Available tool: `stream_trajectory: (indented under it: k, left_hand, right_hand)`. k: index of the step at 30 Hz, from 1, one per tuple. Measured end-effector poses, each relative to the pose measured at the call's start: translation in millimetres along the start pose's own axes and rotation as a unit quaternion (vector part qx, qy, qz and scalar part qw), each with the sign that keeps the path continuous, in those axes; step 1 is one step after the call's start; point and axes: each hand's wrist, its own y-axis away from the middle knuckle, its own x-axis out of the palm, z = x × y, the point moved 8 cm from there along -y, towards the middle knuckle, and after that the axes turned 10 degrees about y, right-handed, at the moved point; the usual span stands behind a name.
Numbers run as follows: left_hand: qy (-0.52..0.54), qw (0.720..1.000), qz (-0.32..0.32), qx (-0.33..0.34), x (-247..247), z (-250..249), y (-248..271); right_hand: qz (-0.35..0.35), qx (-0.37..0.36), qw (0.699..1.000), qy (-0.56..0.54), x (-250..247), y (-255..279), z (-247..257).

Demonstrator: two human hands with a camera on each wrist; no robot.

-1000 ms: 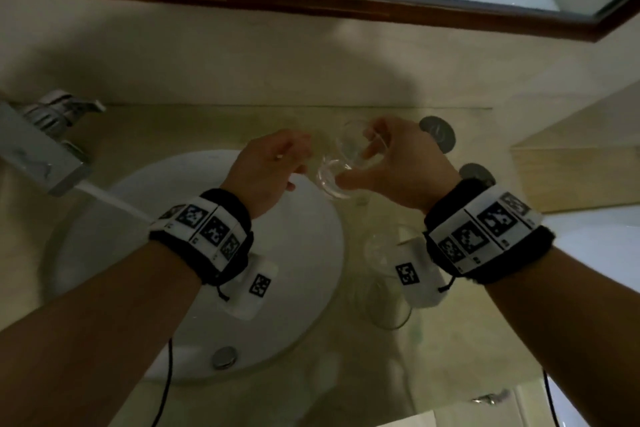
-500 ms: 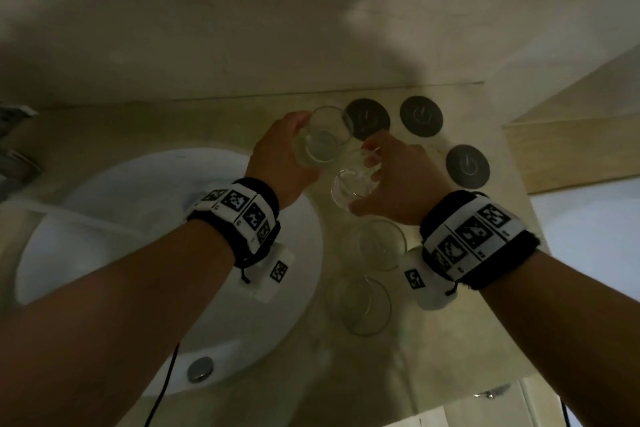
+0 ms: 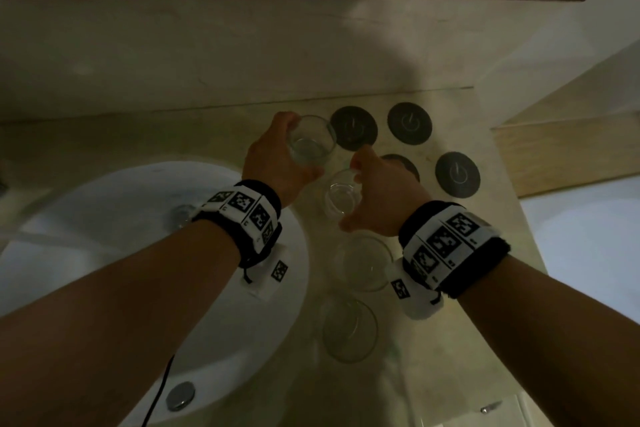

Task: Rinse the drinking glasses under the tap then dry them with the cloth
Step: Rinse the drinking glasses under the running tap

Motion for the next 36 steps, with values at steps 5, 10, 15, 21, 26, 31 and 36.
stream_trajectory:
  k: [5,10,15,21,26,31,36]
  left_hand:
    - [0.027,1.0,-0.013,0.005,-7.3,5.1,-0.2]
    - [0.083,0.996,-0.035,0.008,-28.6,12.8,8.9]
    - [0.132,0.99,-0.056,0.006,-61.7,21.5,26.8]
    - [0.161,0.98,-0.115,-0.019,-115.2,51.8,60.3]
    - [0.164,0.974,-0.15,-0.048,-161.7,90.3,95.0]
    - [0.176,0.961,-0.202,-0.071,-207.5,122.6,129.3]
    - [0.198,0.944,-0.247,-0.094,-237.8,150.2,154.4]
  right_hand:
    - [0.018,0.007,1.0,0.005,0.1,-1.5,3.0]
    - [0.034,0.0,0.999,0.019,-6.0,-1.3,11.2]
    - [-0.01,-0.038,0.999,0.02,-25.1,-3.8,46.4]
    - [-0.036,-0.124,0.991,0.017,-30.7,-6.3,118.9]
    - [-0.01,-0.21,0.977,-0.018,-6.6,-0.8,198.4]
    - [0.022,-0.261,0.964,-0.044,34.6,5.0,265.0]
    - [0.056,-0.288,0.953,-0.071,64.8,7.4,307.6]
